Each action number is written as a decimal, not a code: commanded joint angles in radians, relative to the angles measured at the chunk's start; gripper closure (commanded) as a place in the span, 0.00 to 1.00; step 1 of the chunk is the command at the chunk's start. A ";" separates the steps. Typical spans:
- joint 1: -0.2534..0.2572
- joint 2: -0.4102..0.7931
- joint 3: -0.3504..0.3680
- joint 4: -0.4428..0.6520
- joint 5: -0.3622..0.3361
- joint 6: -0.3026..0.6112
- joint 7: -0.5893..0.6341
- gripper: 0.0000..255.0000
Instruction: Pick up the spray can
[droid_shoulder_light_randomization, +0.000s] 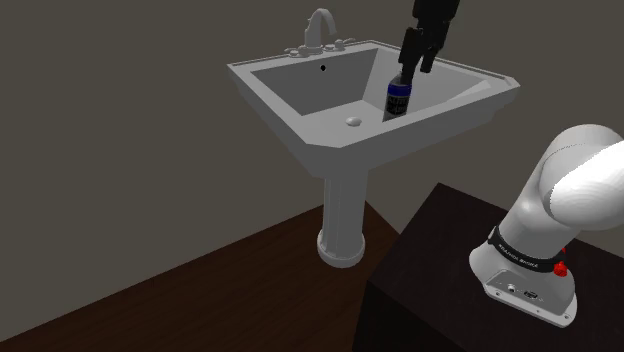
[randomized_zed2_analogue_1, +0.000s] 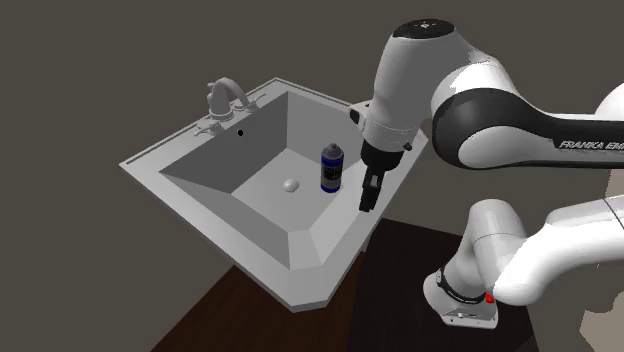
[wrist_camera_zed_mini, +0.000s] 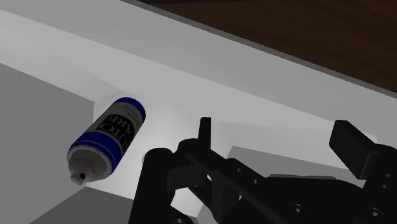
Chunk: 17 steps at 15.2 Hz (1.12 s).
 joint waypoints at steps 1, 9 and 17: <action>0.000 0.000 0.000 0.000 0.000 0.000 0.000 0.00; -0.029 -0.195 -0.193 -0.326 -0.158 0.489 -0.285 0.00; 0.025 -0.132 -0.541 -0.462 -0.264 1.060 -0.636 0.00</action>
